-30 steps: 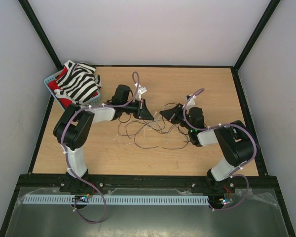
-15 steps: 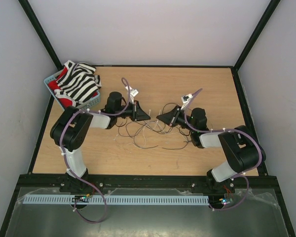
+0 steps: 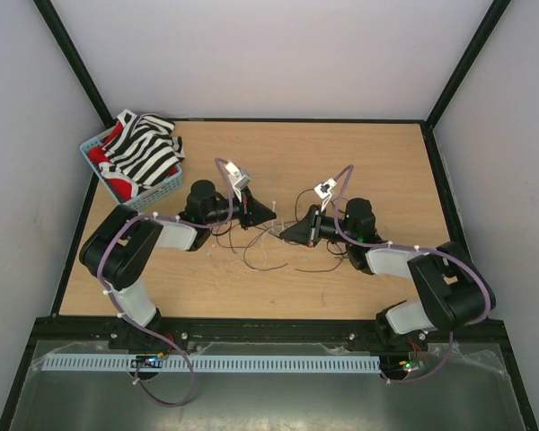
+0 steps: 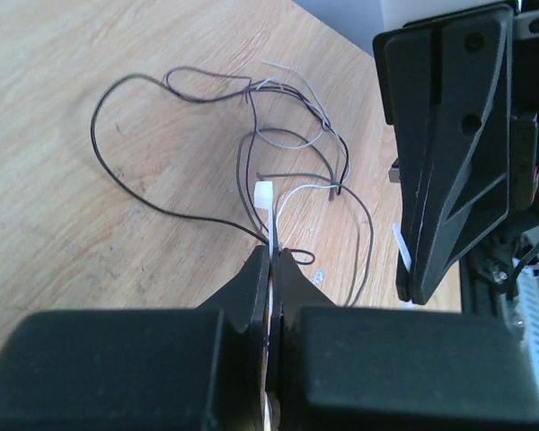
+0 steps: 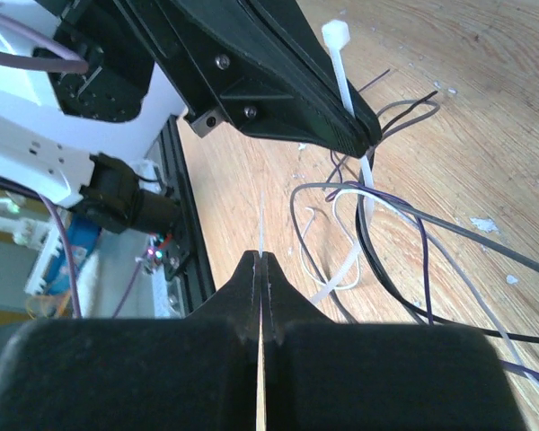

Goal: Zip-tie the wires
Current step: Tie the cable at the center of the board.

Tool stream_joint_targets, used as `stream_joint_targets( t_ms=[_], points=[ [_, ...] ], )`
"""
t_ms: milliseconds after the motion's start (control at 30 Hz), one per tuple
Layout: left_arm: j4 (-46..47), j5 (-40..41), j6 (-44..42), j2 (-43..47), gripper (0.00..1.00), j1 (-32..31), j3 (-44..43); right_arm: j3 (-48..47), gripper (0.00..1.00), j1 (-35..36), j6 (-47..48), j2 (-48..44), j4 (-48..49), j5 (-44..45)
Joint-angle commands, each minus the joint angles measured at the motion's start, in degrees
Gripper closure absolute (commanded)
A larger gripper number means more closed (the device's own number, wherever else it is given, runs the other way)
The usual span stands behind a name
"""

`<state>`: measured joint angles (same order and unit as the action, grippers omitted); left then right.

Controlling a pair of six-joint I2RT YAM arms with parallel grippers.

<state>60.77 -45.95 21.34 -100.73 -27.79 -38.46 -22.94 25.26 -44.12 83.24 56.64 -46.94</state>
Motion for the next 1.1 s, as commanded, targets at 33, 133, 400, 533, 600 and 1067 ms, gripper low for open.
stream_joint_targets(
  t_ms=[33,133,400,533,600,1067],
  points=[
    [6.42,0.64,-10.77,3.61,1.0,-2.02,2.51,-1.75,1.0,0.17,11.09,-6.2,-14.28,-3.25],
    [6.64,1.05,-14.34,3.92,1.0,-3.76,3.4,-3.8,1.0,0.15,13.03,-5.95,-19.2,-4.66],
    [6.94,5.7,-23.43,5.52,1.0,-6.78,7.11,-5.86,1.0,0.17,16.06,-6.19,-25.29,-6.21],
    [7.42,7.76,-25.66,5.94,1.0,-7.68,8.32,-5.85,1.0,0.23,15.8,-6.23,-25.37,-6.29],
    [8.03,8.46,-26.05,5.82,1.0,-7.95,8.78,-5.97,1.0,0.22,15.49,-5.98,-25.45,-6.6],
    [9.19,10.22,-28.44,6.76,1.0,-9.54,10.22,-9.72,1.0,0.12,19.89,-5.32,-32.32,-7.55]
  ],
)
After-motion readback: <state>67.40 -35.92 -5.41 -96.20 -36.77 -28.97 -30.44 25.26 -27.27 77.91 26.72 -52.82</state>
